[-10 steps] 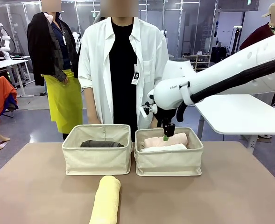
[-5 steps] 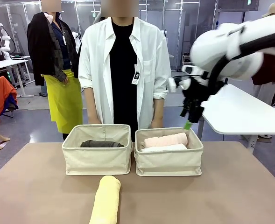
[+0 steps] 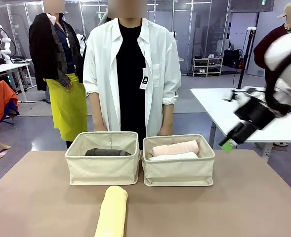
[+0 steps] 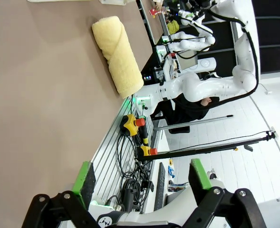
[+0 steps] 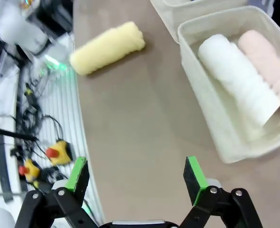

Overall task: Divide the towels into two baskets.
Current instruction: Pick up one hotel-folded towel from the bottom of the table and place it in the Fabric basket indicated by the person.

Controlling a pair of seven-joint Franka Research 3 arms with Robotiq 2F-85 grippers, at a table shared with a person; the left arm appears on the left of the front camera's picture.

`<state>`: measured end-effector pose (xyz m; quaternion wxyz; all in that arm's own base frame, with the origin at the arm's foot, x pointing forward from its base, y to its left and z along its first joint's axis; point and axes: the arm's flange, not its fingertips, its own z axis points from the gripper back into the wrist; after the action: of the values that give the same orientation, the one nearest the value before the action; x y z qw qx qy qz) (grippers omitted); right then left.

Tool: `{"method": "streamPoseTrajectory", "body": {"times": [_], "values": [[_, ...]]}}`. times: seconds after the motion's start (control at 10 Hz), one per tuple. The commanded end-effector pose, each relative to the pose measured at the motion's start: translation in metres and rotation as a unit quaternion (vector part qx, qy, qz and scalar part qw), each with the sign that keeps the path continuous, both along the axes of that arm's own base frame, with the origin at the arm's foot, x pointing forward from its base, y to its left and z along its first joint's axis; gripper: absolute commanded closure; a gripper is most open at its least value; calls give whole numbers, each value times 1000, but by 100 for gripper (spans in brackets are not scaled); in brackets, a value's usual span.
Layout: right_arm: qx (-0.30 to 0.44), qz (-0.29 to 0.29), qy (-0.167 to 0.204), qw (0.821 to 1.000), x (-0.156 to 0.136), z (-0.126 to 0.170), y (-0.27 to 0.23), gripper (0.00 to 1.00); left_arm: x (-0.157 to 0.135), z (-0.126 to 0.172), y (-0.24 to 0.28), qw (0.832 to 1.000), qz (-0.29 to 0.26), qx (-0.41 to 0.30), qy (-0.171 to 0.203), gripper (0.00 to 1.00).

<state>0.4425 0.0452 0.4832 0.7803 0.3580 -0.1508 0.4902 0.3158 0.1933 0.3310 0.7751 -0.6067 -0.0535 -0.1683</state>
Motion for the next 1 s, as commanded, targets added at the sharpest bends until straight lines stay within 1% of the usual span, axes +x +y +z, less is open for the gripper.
{"method": "streamPoseTrajectory", "body": {"times": [0.0, 0.1, 0.2, 0.3, 0.4, 0.5, 0.6, 0.7, 0.8, 0.9], "values": [[80, -99, 52, 990, -42, -18, -54, 0, -3, 5, 2, 1000, 1, 6, 4, 0], [104, -136, 86, 981, -64, -32, -88, 0, -3, 5, 2, 1000, 1, 6, 4, 0], [121, -187, 123, 967, -89, -47, -121, 0, -3, 5, 2, 1000, 1, 6, 4, 0], [135, -222, 152, 954, -109, -59, -145, 0, -3, 5, 2, 1000, 1, 6, 4, 0], [151, -242, 173, 943, -128, -70, -167, 0, -3, 5, 2, 1000, 1, 6, 4, 0], [186, -235, 174, 938, -145, -76, -184, 0, -3, 5, 2, 1000, 1, 6, 4, 0], [193, -265, 207, 922, -162, -84, -204, 0, -3, 5, 2, 1000, 1, 6, 4, 0], [198, -278, 234, 910, -175, -91, -218, 0, -3, 5, 2, 1000, 1, 6, 4, 0], [192, -291, 260, 901, -181, -98, -227, 0, -3, 5, 2, 1000, 1, 6, 4, 0], [179, -289, 265, 903, -176, -103, -230, 0, -3, 5, 2, 1000, 1, 6, 4, 0]]}}
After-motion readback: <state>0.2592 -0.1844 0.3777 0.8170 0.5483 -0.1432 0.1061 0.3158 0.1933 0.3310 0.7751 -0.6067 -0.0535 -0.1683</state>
